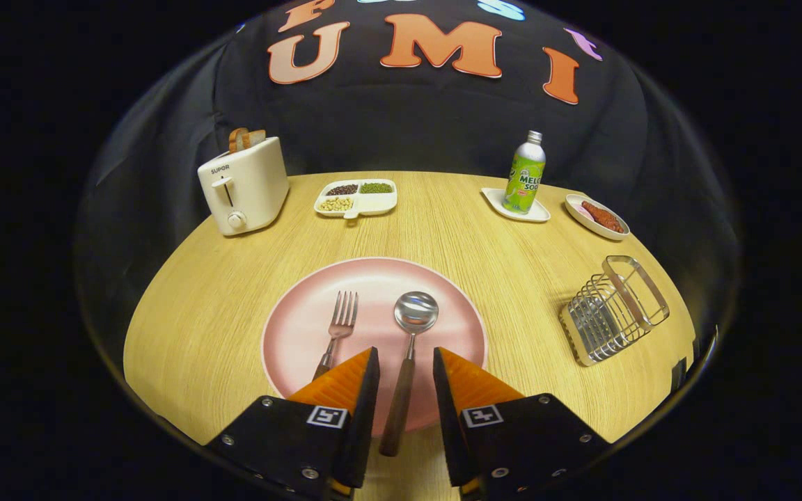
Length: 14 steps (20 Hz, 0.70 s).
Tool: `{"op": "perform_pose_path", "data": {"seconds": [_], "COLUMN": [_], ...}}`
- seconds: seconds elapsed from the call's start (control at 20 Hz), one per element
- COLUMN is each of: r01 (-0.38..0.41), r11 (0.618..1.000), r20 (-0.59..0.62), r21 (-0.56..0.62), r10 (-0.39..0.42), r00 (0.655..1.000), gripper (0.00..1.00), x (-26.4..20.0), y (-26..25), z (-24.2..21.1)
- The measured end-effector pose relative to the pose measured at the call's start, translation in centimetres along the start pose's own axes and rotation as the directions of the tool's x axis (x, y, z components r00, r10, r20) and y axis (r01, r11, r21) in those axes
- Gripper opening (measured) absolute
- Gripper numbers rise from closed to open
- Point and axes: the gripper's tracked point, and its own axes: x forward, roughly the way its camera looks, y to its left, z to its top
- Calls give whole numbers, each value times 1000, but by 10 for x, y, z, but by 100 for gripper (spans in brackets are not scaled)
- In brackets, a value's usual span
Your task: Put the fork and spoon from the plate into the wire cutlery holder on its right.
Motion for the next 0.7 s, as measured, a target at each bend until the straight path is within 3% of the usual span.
{"op": "perform_pose_path", "data": {"seconds": [0.1,0.25,0.7], "r01": [2,9,58], "r11": [1000,1000,998], "r20": [-18,-48,-38], "r21": [-4,-6,-22], "r10": [-2,-9,-58], "r00": [1000,999,998], "gripper": [39,36,7], "x": [6,14,18], "y": [1,3,-3], "z": [-5,-13,-16]}}
